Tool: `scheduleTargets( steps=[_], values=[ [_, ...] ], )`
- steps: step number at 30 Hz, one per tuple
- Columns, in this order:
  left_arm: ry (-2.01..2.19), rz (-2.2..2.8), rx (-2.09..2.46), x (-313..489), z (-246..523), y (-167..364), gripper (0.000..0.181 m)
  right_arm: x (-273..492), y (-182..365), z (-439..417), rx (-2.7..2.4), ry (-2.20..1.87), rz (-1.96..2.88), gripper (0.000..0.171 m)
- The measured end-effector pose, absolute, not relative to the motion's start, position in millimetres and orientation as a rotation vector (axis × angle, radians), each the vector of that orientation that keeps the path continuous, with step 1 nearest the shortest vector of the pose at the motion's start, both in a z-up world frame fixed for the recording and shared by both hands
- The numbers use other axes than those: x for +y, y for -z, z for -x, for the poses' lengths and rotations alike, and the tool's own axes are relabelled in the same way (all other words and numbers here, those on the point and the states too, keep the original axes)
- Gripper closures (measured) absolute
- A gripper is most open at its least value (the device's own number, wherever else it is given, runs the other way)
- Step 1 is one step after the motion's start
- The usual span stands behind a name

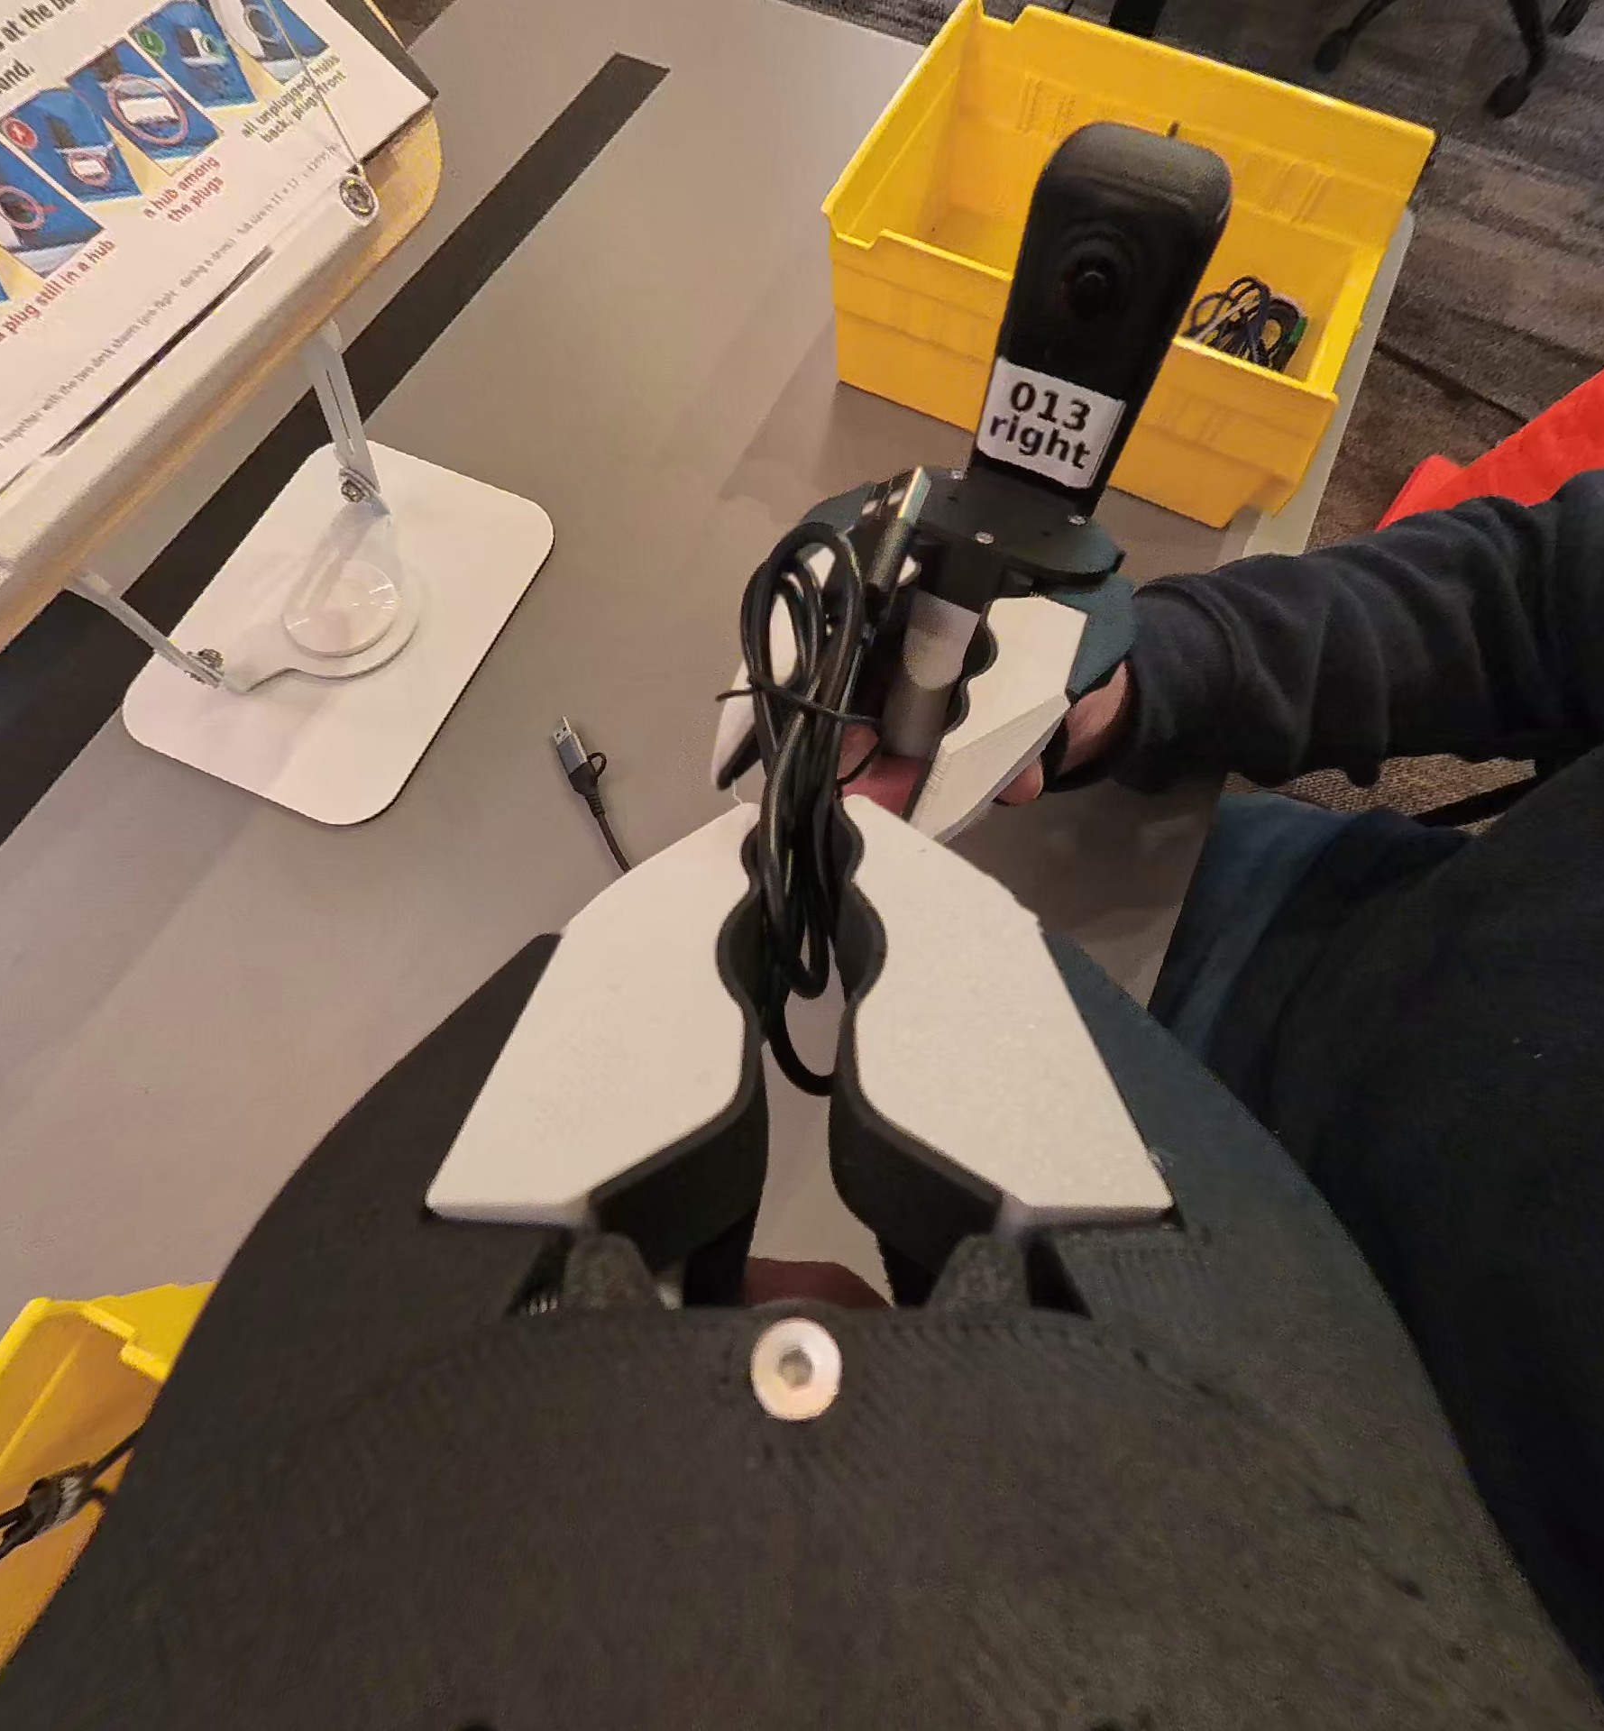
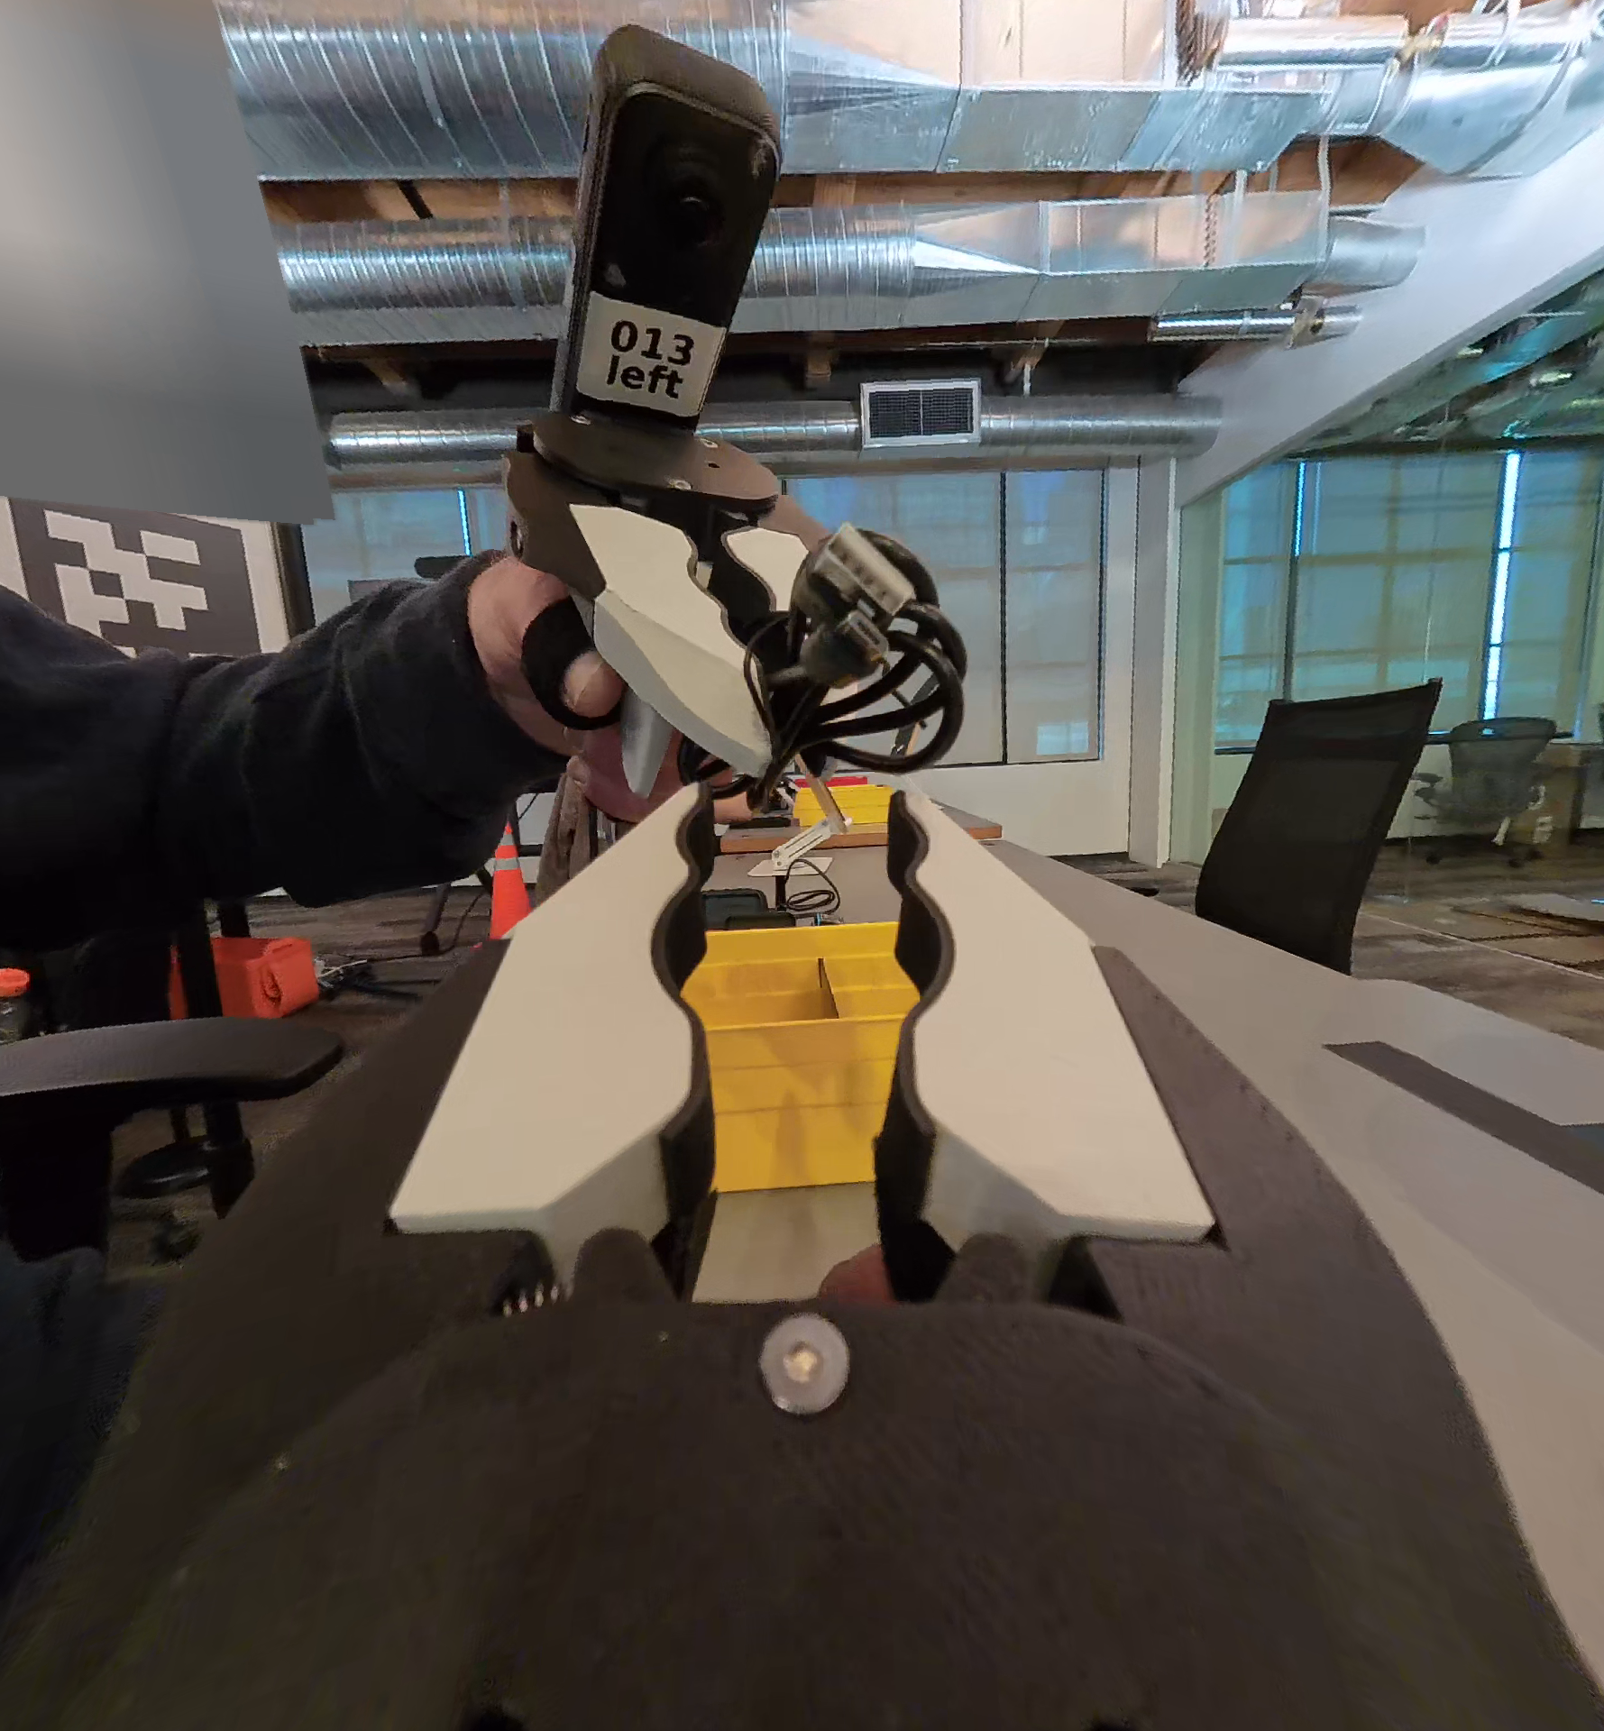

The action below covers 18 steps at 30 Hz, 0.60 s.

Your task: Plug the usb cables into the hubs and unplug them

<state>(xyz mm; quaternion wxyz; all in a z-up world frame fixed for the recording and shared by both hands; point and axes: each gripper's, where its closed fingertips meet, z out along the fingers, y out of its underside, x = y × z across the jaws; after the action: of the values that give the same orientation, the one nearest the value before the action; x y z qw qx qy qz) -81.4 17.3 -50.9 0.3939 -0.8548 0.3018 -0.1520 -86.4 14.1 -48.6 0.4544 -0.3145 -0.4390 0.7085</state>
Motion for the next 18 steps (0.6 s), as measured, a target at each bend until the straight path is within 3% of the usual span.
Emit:
scheduleTargets(
  steps=[18],
  values=[
    [0.489,2.176,0.788,16.7,69.1,49.3,0.172,22.5,35.3,78.7,-1.046,-1.704,0.696,0.120]
  ],
)
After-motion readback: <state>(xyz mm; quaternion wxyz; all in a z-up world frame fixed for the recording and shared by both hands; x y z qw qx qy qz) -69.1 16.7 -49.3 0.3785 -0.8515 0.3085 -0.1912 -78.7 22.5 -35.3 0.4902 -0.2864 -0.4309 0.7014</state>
